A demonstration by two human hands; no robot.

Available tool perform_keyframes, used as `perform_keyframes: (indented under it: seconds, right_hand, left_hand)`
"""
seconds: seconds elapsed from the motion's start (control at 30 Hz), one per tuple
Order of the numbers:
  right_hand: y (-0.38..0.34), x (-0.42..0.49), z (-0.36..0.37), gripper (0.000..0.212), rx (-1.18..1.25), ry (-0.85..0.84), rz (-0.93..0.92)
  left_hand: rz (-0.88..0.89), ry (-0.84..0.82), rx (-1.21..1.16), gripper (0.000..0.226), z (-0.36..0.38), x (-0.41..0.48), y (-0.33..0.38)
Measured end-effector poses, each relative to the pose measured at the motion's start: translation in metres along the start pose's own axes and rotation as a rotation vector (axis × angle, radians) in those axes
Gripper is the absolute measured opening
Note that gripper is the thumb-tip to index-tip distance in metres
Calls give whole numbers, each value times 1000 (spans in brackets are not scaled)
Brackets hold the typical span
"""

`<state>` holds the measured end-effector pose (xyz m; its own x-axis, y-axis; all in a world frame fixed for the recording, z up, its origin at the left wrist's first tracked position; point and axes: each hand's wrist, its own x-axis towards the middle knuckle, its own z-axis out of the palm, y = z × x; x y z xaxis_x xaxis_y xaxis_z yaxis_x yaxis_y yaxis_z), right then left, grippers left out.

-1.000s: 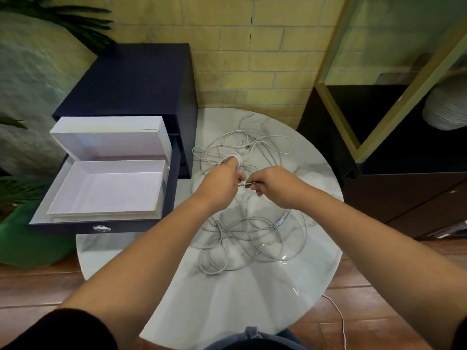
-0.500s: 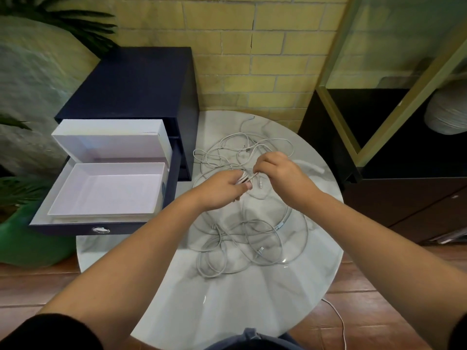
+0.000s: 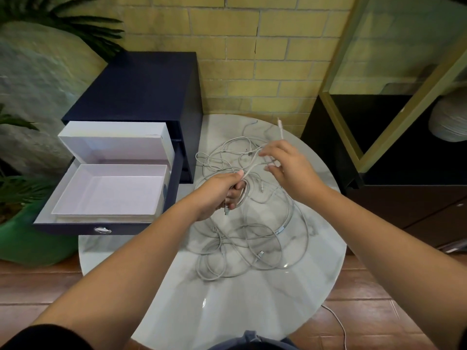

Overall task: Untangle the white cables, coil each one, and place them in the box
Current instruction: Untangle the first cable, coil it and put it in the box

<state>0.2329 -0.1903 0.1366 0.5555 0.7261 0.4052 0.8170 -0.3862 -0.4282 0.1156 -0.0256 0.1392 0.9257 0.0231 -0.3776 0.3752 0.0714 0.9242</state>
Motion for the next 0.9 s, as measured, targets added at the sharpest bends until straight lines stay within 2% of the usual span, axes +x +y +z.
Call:
perform_keyframes:
  seconds: [0.17,0.37,0.53,0.77,0.9]
  right_hand:
    - [-23,-2,11,21,63,53,-161]
    - [-32,-15,26,30,159,95,-106]
    - [-44,-19,28,36,416,-10,84]
    - [-52,-17,27,34,531,-6,323]
    - [-54,-18,30,32,601,-34,429]
  left_hand:
    - [-37,24,-144,42,2,0,4]
    - [-51,50,-289,46,5,-2,8]
    - [-37,83,-277,47,7,-3,9]
    - [-35,46,-222,46,6,-4,5]
    - [-17,85,-118,43,6,-6,4]
